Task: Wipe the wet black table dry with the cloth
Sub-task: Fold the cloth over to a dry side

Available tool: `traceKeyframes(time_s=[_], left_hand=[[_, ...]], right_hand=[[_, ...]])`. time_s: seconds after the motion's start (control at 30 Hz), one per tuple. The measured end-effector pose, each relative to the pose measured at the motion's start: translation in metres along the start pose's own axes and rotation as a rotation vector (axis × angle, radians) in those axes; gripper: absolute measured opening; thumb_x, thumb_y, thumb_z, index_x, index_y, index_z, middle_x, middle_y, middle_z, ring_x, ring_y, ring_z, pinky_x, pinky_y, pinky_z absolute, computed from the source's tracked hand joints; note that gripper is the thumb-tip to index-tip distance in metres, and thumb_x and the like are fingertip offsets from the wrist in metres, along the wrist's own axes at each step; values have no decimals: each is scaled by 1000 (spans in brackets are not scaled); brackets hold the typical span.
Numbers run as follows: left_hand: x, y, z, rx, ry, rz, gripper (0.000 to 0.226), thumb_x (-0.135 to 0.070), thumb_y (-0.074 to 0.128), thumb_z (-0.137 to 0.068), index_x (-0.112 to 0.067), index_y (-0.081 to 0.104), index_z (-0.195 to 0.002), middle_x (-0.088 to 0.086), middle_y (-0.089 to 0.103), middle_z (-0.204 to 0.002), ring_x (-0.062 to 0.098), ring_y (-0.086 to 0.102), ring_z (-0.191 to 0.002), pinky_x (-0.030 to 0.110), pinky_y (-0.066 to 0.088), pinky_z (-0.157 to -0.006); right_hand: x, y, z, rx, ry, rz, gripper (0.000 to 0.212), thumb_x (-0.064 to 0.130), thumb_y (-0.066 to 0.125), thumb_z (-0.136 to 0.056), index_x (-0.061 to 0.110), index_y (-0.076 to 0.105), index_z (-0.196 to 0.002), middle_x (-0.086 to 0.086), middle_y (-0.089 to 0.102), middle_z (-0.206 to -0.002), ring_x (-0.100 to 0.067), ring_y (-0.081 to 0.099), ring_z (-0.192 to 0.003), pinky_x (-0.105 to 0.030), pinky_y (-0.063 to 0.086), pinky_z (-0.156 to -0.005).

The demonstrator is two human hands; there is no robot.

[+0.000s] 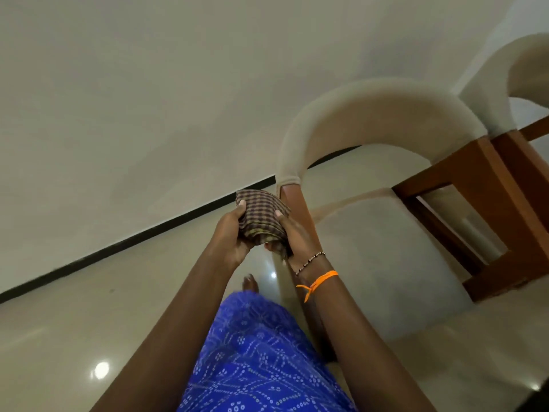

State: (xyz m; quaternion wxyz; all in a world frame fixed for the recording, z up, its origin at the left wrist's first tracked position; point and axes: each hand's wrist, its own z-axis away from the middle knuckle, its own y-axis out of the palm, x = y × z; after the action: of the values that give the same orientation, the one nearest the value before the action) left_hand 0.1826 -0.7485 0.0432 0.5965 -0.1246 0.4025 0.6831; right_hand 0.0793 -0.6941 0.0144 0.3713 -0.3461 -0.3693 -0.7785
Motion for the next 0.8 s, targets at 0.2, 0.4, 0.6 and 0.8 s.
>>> traceKeyframes(time_s=[0.2,0.4,0.6,0.8], left_hand=[[-99,-16,-119,60,-49,-70,37,-33,46,-93,-5,58,-113,14,69,-103,26,67,-94,42,53,-81],[-210,-17,-231,127,-146,-282,34,-32,53,-89,-8,61,-111,12,71,-105,25,68,-96,38,55,-76],[-278,51,-318,262,-170,-432,33,-14,63,-81,-4,60,-112,13,71,-101,25,69,-90,33,57,-68],[-296,133,-382,323,-210,-530,20,-1,56,-81,-7,61,-100,11,70,-88,23,68,-77,30,57,-58]], right_hand=[[36,56,-127,62,16,-100,33,14,48,-96,3,50,-128,-8,67,-90,-16,65,-68,-27,52,-57],[90,107,-245,-90,-7,-212,39,-5,56,-86,-5,50,-124,-15,64,-105,-24,66,-85,-30,59,-62],[156,110,-327,-261,-81,-326,35,-7,57,-84,-3,56,-119,-12,67,-96,-19,68,-76,-29,59,-60],[213,70,-373,-402,-124,-452,38,-5,52,-87,-4,51,-125,-20,61,-104,-29,63,-82,-37,59,-62]])
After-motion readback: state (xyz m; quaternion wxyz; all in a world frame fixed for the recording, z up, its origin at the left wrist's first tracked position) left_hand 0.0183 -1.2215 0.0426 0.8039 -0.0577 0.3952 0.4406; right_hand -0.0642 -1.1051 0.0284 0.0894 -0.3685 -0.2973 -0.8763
